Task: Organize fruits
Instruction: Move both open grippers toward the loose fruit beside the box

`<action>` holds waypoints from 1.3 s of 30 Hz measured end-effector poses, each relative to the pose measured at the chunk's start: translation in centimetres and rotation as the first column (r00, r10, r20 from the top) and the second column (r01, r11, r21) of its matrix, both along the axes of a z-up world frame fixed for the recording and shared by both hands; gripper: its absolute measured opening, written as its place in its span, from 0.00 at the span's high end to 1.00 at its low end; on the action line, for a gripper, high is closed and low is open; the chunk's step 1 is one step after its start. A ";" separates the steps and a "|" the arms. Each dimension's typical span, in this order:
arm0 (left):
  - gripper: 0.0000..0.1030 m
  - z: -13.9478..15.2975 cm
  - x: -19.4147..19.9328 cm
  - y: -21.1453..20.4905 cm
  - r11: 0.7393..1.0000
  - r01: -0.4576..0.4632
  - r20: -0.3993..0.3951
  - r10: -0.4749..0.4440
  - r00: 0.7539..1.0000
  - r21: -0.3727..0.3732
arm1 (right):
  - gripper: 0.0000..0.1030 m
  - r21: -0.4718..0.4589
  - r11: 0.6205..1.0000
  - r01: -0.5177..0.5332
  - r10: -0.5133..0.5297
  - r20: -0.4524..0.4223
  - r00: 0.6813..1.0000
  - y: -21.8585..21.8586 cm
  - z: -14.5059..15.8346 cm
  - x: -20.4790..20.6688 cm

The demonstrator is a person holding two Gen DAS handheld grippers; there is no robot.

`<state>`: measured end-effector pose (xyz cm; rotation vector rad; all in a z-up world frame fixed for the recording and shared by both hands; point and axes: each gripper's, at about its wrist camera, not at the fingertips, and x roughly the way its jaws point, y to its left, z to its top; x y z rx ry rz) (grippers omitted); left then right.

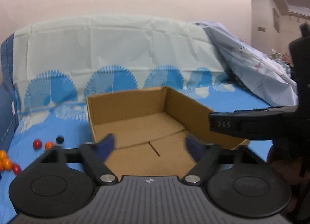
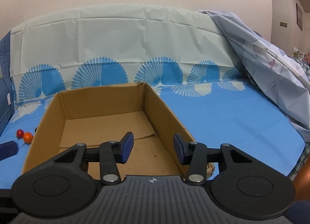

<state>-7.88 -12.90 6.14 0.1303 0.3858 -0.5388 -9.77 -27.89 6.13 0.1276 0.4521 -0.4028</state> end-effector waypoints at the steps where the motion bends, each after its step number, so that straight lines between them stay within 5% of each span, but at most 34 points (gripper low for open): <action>1: 0.44 0.2 -0.1 0.2 1.000 0.015 0.011 -0.015 1.000 -0.002 | 0.54 0.000 1.000 -0.002 0.002 0.005 1.000 0.2 0.1 0.0; 5: 0.75 1.6 0.7 1.1 0.996 0.085 0.007 -0.085 0.996 -0.001 | 0.54 0.009 1.000 -0.020 0.020 0.024 1.000 1.2 0.6 -0.2; 9: 0.77 3.7 1.0 2.4 0.981 0.188 0.068 -0.190 0.979 0.043 | 0.67 0.021 0.998 -0.053 0.052 0.043 0.998 2.4 1.2 -0.1; 12: 0.77 4.8 0.9 4.1 0.943 0.316 0.123 -0.327 0.937 0.104 | 0.71 0.035 0.996 -0.083 0.080 0.060 0.995 3.3 1.7 0.0; 17: 0.77 5.1 1.8 7.2 0.873 0.450 0.069 -0.468 0.881 0.188 | 0.70 0.042 0.991 -0.131 0.128 0.078 0.989 5.0 2.3 0.0; 23: 0.77 3.8 2.9 10.7 0.916 0.384 -0.004 -0.386 0.922 0.120 | 0.64 0.036 0.978 -0.203 0.200 0.070 0.977 7.2 2.5 0.5; 33: 0.76 5.5 3.7 13.7 0.979 0.200 0.013 -0.200 0.980 -0.025 | 0.64 0.005 0.956 -0.293 0.293 0.045 0.955 11.3 1.8 1.5; 39: 0.76 4.3 5.2 16.6 0.993 0.056 -0.028 -0.059 0.998 -0.101 | 0.83 -0.047 0.923 -0.383 0.384 0.033 0.923 14.9 1.4 1.4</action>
